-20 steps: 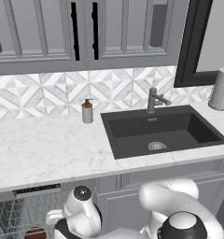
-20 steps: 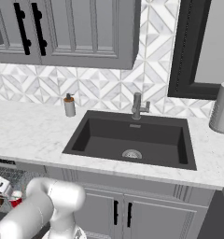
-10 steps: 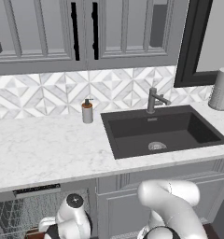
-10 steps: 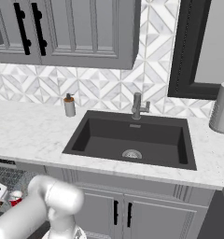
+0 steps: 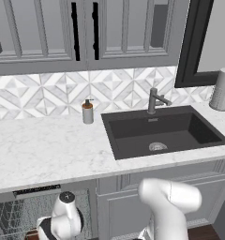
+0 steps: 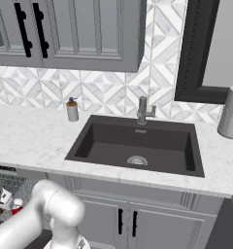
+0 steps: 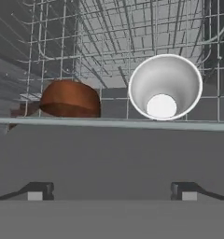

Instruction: Pick up the cup and bowl from the counter, place them in the dishwasher, and close the dishwasher door.

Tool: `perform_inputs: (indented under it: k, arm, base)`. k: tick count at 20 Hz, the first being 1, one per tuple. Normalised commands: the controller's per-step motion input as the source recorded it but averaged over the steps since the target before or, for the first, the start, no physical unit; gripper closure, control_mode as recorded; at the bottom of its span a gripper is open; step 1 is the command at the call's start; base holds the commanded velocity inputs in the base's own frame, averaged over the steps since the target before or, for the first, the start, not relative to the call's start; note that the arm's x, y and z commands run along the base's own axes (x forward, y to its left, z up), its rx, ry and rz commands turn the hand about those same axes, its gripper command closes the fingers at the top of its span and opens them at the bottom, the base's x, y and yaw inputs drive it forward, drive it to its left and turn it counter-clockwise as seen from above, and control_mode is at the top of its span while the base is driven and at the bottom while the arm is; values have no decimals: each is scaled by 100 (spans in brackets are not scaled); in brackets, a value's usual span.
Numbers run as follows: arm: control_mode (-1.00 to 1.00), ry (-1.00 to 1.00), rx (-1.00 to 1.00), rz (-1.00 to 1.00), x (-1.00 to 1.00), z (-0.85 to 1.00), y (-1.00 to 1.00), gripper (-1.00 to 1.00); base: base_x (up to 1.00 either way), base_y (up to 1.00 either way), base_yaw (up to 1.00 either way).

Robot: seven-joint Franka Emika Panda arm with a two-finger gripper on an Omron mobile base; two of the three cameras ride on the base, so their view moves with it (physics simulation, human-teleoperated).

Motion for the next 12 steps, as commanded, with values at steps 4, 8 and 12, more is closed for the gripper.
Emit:
perform_inputs:
  k: [4, 8, 12]
  arm:
    - [-100, 0, -18, 0, 12, -47, 23, -100]
    - [-100, 0, -15, 0, 30, -44, 22, -100]
    - [-100, -3, -10, -2, 30, -37, 12, -100]
  base:
    - [0, 0, 0]
    - [0, 0, 0]
    - [0, 0, 0]
